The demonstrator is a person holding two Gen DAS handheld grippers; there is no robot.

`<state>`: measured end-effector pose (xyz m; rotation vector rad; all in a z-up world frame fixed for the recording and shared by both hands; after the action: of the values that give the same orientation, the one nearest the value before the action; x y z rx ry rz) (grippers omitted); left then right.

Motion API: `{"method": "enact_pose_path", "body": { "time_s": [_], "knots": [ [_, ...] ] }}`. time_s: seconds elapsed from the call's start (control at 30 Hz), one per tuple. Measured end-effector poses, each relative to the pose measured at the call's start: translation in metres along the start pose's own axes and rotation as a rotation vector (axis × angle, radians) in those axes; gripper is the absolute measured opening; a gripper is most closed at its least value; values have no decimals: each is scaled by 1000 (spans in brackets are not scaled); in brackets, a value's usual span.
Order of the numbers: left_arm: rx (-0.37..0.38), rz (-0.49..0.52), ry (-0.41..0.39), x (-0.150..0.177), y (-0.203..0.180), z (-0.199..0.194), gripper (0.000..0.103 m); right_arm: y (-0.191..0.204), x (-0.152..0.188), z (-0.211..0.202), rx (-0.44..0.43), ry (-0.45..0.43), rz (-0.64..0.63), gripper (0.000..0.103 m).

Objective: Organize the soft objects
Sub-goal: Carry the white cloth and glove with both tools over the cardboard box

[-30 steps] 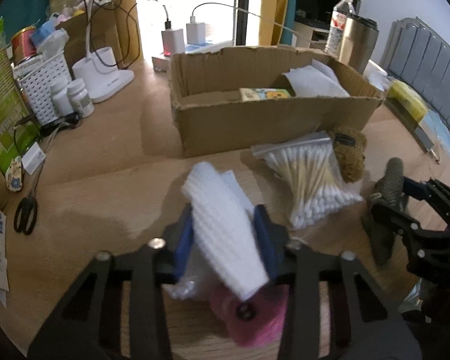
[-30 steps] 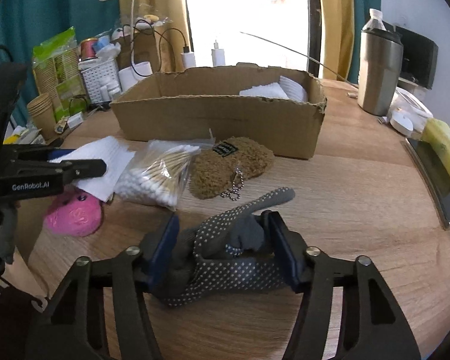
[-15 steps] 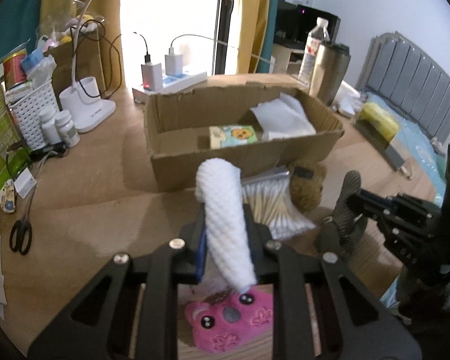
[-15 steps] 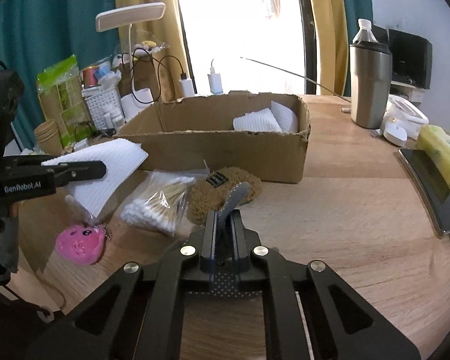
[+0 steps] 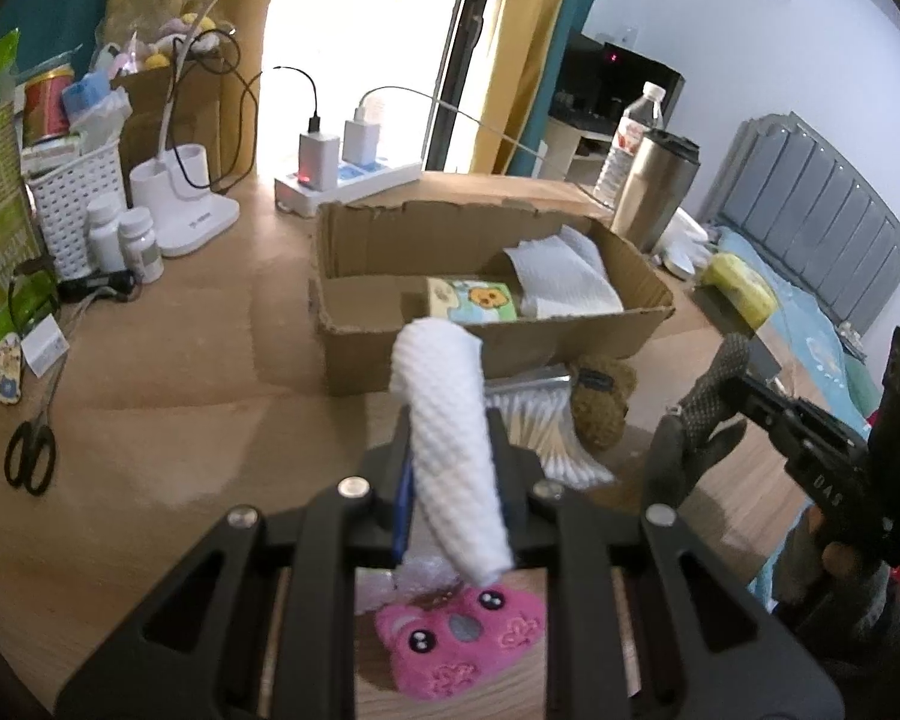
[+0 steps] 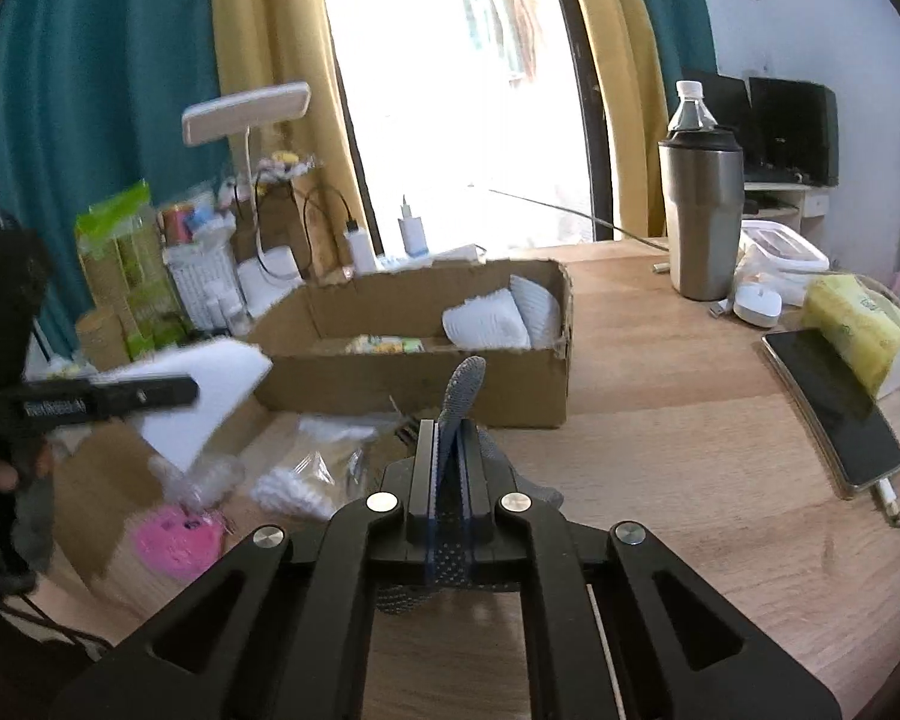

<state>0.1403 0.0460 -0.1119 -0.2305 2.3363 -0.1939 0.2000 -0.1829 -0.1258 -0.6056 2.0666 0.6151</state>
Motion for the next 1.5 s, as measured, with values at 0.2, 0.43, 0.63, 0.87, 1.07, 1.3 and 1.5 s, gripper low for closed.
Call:
{"method": "enact_pose_path", "body": {
  "time_s": [0.2, 0.43, 0.63, 0.87, 1.07, 1.3, 1.5],
  "knots": [
    [-24, -6, 22, 10, 6, 7, 20, 16, 30, 15, 57, 86, -104, 6],
    [0, -3, 27, 16, 5, 10, 20, 34, 56, 27, 145, 127, -228, 9],
    [15, 15, 2, 10, 3, 5, 20, 33, 55, 31, 148, 146, -239, 9],
    [15, 39, -55, -13, 3, -11, 20, 26, 32, 18, 61, 108, -146, 6],
    [0, 52, -105, -37, 4, -19, 20, 27, -8, 0, 44, 3, -155, 6],
    [-5, 45, -135, -57, 6, -19, 20, 18, -40, -4, 34, -70, -160, 6],
    [-1, 50, -143, -67, 2, -10, 21, 10, -44, 15, 43, 0, -202, 9]
  ]
}}
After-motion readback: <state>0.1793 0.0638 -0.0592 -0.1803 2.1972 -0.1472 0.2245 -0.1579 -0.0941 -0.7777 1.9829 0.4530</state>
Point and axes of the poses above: each gripper's, at about its wrist camera, not at the fingertips, and z roughly the way its jaws point, y to its left, x to its underside, the point moved 5 cm from there along z, roughly the way its jaws point
